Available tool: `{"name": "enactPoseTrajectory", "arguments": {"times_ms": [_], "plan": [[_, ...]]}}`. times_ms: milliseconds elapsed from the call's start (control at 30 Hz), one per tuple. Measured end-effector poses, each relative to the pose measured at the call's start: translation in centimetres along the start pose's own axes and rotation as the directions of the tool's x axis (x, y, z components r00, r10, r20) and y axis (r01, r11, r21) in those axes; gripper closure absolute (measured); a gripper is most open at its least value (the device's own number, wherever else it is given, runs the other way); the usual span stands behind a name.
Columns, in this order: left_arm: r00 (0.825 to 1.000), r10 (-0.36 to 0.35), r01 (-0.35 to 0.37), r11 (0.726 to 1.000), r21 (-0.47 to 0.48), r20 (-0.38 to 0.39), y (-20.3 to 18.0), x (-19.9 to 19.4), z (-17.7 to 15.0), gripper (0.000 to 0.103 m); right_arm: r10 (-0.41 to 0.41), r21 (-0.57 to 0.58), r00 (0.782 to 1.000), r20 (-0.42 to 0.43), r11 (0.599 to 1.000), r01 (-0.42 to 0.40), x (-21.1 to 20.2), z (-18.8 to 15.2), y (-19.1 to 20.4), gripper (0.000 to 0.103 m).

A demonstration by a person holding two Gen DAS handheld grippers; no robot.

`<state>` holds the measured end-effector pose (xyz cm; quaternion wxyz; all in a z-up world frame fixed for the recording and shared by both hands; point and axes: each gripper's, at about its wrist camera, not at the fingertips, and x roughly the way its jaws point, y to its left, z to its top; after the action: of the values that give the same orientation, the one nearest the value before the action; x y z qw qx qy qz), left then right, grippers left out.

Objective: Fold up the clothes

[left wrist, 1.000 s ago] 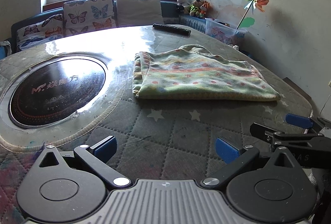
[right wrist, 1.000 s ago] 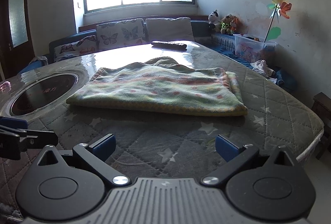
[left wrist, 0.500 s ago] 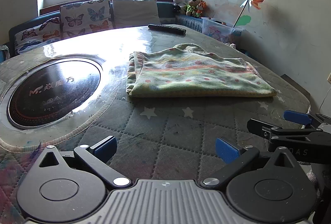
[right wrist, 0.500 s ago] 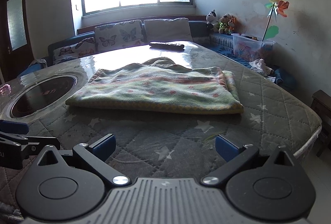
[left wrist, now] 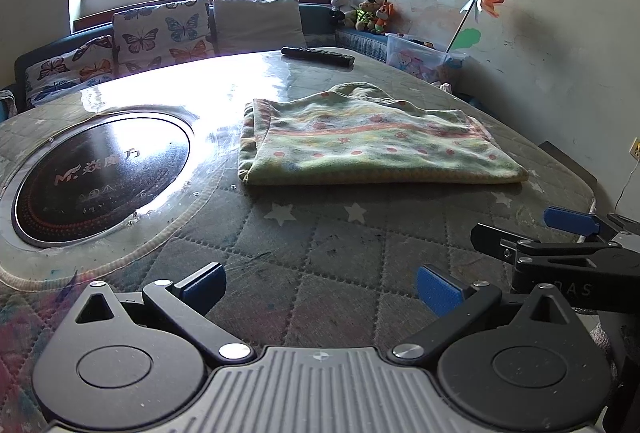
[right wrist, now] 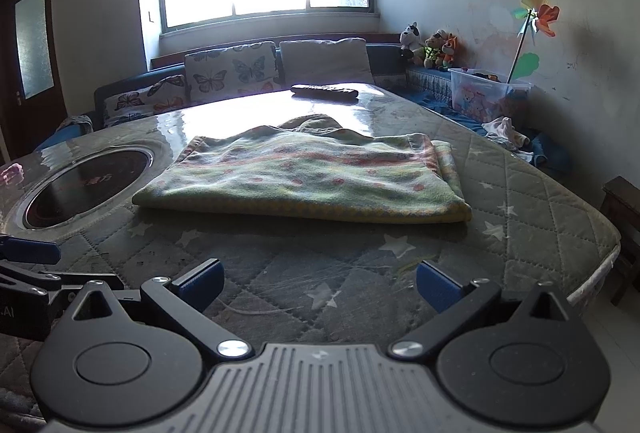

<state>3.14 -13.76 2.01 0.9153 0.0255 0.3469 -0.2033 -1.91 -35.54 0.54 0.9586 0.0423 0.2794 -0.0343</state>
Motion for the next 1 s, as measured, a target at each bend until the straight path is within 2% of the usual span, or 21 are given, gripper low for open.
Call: {"name": "enactPoseTrajectory", "arguments": {"times_ms": [1000], "plan": [[1.000, -0.012, 0.012, 1.000, 0.020, 0.015, -0.9, -1.1, -0.4, 0.000, 0.006, 0.005, 1.000, 0.019, 1.000, -0.006, -1.0, -0.1, 0.2, 0.000]]}}
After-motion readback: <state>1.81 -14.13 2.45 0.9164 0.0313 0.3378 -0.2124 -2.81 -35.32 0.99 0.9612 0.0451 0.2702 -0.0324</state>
